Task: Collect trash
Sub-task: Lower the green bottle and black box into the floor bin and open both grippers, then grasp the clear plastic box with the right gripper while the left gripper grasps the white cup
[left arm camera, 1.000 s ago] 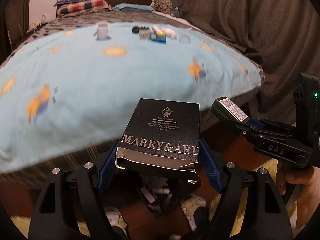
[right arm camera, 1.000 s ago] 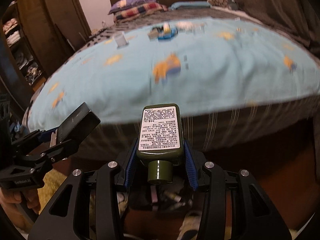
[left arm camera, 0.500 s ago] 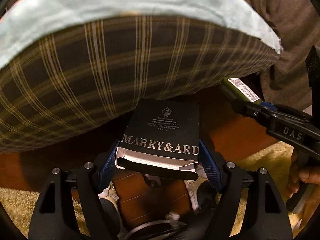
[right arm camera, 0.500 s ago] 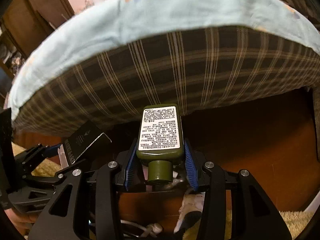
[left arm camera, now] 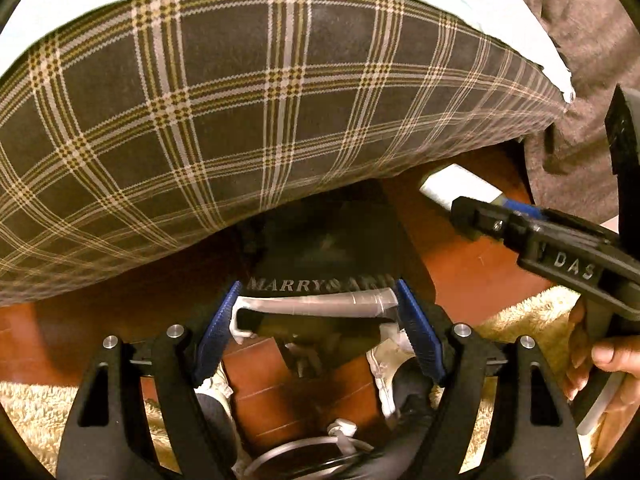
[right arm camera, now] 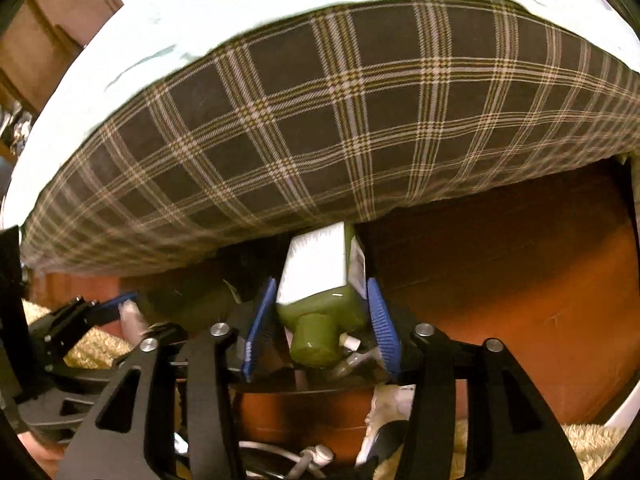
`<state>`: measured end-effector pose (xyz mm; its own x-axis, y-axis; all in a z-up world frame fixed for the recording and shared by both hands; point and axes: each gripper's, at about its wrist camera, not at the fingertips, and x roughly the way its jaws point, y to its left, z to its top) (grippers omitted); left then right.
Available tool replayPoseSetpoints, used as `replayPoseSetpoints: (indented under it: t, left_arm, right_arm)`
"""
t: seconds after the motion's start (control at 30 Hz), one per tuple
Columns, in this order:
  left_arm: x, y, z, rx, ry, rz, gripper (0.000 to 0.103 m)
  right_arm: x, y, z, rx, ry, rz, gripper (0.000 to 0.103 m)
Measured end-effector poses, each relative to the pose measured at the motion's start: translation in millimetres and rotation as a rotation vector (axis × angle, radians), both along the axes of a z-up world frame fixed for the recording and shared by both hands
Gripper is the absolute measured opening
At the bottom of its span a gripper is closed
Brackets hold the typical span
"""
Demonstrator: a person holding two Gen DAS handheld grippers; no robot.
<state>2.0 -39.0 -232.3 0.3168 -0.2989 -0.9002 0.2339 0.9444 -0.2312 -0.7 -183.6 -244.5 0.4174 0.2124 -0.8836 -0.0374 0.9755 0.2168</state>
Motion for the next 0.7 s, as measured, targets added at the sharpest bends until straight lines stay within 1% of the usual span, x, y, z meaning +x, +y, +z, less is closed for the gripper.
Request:
replayPoseSetpoints:
  t: [0.03,0.1,0.23,0.3,0.37,0.43,0.57,0.7]
  left_arm:
    - [-0.7,-0.4,-0.6,0.001,-0.001,0.000,0.076]
    - [-2.0,-0.4,0.3,0.005,-0.008,0.005,0.079]
    - [-3.7,7.9,8.1,0.010,-0.024,0.015,0.082]
    - [-5.5,9.6,15.6,0.007,-0.039,0.017,0.083]
    - [-5.9,10.7,25.0,0.000,-0.055,0.019,0.084]
    - [-7.6,10.2,39.5,-0.011,-0.083,0.013,0.084]
    - [-9.1,11.9,74.1,-0.016,-0.156,0.003,0.084]
    - [1.8,18.0,111.9,-0.030,-0.221,0.017,0.085]
  right_arm:
    - [0.4,-2.3,2.1,0.000,-0.005,-0.003,0.059]
    - [1.6,-4.8,5.8,0.001,-0.015,-0.011,0.062]
    - [2.7,-14.0,14.1,0.010,-0.030,-0.029,0.062]
    - [2.4,-19.2,23.7,0.014,-0.038,-0.037,0.063]
    - [-6.6,-26.6,33.9,0.020,-0.057,-0.045,0.063]
    - [-9.7,-34.7,53.3,0.029,-0.082,-0.045,0.066]
    - [-9.1,-38.7,92.8,0.021,-0.166,-0.038,0.070]
    - [-2.5,-45.9,129.8,0.006,-0.242,-0.028,0.072]
